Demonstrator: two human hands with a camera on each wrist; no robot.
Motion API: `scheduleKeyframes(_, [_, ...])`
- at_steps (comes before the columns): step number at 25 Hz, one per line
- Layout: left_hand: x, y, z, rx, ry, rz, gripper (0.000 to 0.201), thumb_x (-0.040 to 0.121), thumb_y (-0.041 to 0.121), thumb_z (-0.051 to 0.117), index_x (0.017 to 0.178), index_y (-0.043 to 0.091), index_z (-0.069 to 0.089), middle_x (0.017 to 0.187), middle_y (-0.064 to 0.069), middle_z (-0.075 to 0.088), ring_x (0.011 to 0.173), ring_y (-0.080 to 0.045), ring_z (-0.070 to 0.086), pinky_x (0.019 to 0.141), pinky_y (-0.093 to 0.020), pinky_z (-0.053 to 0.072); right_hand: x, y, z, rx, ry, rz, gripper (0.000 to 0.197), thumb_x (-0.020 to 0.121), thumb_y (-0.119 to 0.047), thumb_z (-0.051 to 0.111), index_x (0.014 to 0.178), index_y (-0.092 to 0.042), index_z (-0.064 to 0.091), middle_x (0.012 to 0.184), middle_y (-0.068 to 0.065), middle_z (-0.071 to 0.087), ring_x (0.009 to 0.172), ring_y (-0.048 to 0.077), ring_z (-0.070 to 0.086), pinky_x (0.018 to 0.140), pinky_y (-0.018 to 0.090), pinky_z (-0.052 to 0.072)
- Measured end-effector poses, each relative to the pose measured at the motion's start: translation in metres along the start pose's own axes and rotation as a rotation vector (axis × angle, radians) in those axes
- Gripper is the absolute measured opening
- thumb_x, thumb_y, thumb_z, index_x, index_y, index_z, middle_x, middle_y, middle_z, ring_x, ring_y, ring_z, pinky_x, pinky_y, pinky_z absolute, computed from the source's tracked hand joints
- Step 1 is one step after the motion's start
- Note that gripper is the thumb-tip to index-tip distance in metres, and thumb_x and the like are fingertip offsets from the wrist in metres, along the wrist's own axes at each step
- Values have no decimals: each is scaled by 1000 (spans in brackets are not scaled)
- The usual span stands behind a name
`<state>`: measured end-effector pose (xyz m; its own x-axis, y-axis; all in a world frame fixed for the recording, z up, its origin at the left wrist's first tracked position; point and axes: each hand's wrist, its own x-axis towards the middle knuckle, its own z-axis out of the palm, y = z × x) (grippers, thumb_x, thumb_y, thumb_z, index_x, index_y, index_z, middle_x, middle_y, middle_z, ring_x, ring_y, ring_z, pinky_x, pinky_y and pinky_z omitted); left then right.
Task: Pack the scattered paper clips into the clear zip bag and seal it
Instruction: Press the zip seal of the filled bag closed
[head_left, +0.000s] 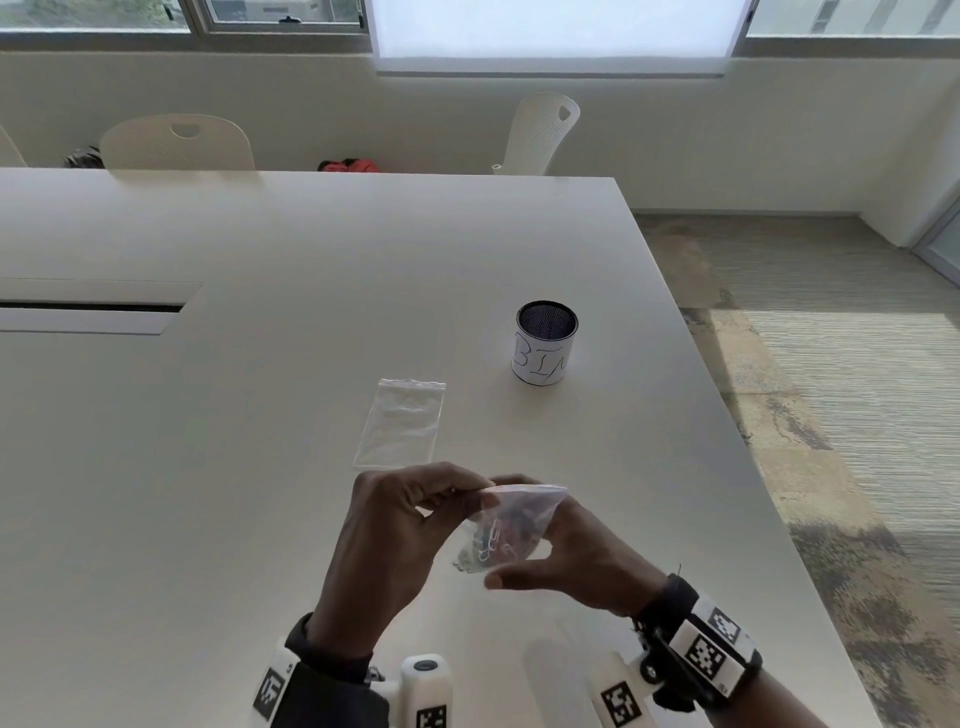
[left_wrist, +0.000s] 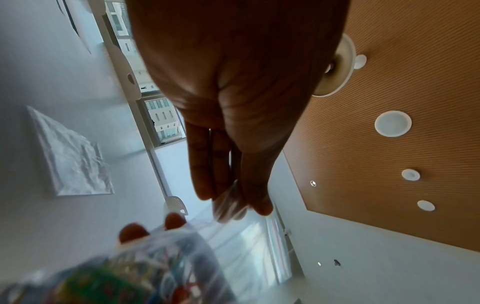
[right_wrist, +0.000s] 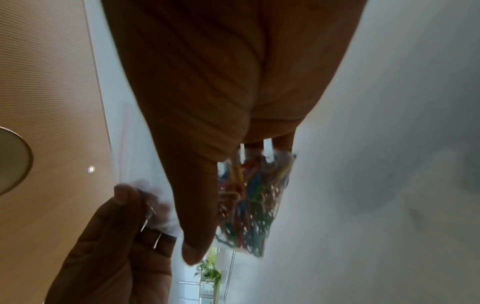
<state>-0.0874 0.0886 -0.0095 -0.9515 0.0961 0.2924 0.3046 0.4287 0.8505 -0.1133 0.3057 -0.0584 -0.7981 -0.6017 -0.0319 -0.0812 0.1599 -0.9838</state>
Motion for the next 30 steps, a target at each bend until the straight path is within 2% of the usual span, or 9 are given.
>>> scheduleKeyframes(4, [12, -4, -9, -16, 34, -70, 9, 85, 15, 85, 83, 24, 85, 69, 10, 79, 63, -3, 73, 69, -20, 59, 4, 0, 14, 188, 56, 57, 28, 87, -3, 82, 114, -5, 74, 110, 23, 77, 97, 27, 76, 96, 51, 62])
scheduleKeyframes(6, [16, -11, -8, -64, 77, -123, 11, 86, 10, 84, 83, 21, 85, 68, 5, 79, 61, -6, 72, 66, -22, 59, 6, 2, 17, 171, 74, 81, 24, 88, -9, 82, 111, -4, 74, 106, 25, 77, 93, 26, 75, 93, 52, 62])
scheduleKeyframes(8, [17, -16, -5, -115, 80, -171, 12, 88, 8, 82, 82, 17, 84, 68, 1, 79, 58, -6, 70, 64, -20, 57, 7, 5, 16, 120, 68, 94, 24, 89, -14, 83, 109, -5, 73, 99, 18, 78, 88, 20, 73, 87, 46, 63])
scheduleKeyframes(12, [17, -26, -4, -148, 77, -228, 8, 88, 10, 83, 84, 17, 84, 71, 0, 80, 61, -8, 71, 65, -24, 58, 7, 11, 13, 74, 101, 143, 16, 91, -5, 79, 85, -1, 65, 81, -15, 75, 72, -2, 66, 69, 17, 53])
scheduleKeyframes(14, [18, -31, -6, -151, 121, -241, 7, 87, 19, 84, 94, 23, 83, 80, 4, 82, 71, -9, 76, 74, -27, 61, 8, 10, 11, 192, 102, 165, 11, 90, 1, 77, 100, 2, 71, 93, -2, 81, 85, 11, 77, 79, 22, 59])
scheduleKeyframes(17, [19, -35, -9, -91, 186, -212, 22, 93, 31, 78, 115, 32, 75, 105, 17, 80, 98, -1, 76, 85, -20, 60, 16, 17, 4, 251, 151, 203, 26, 91, -3, 78, 116, -1, 73, 110, 22, 79, 104, 36, 77, 97, 42, 61])
scheduleKeyframes(21, [15, -44, -14, -101, 234, -268, 24, 96, 31, 74, 119, 35, 68, 107, 15, 80, 101, -4, 75, 87, -29, 59, 40, 28, -14, 317, 275, 304, 29, 87, 2, 80, 113, 7, 68, 111, 33, 75, 91, 32, 76, 86, 39, 63])
scheduleKeyframes(25, [5, -54, -11, -102, 172, -334, 25, 96, 30, 76, 117, 40, 67, 99, 9, 80, 92, -12, 78, 87, -39, 62, 71, 26, -28, 302, 350, 397, 30, 85, 6, 80, 112, 11, 67, 93, 21, 78, 69, 19, 76, 62, 24, 60])
scheduleKeyframes(30, [-6, -55, -8, -102, 109, -344, 30, 96, 29, 76, 120, 42, 64, 98, 7, 80, 92, -12, 78, 87, -35, 60, 102, 20, -28, 110, 445, 442, 34, 76, 1, 90, 100, -2, 66, 72, 3, 65, 55, 11, 64, 55, 26, 55])
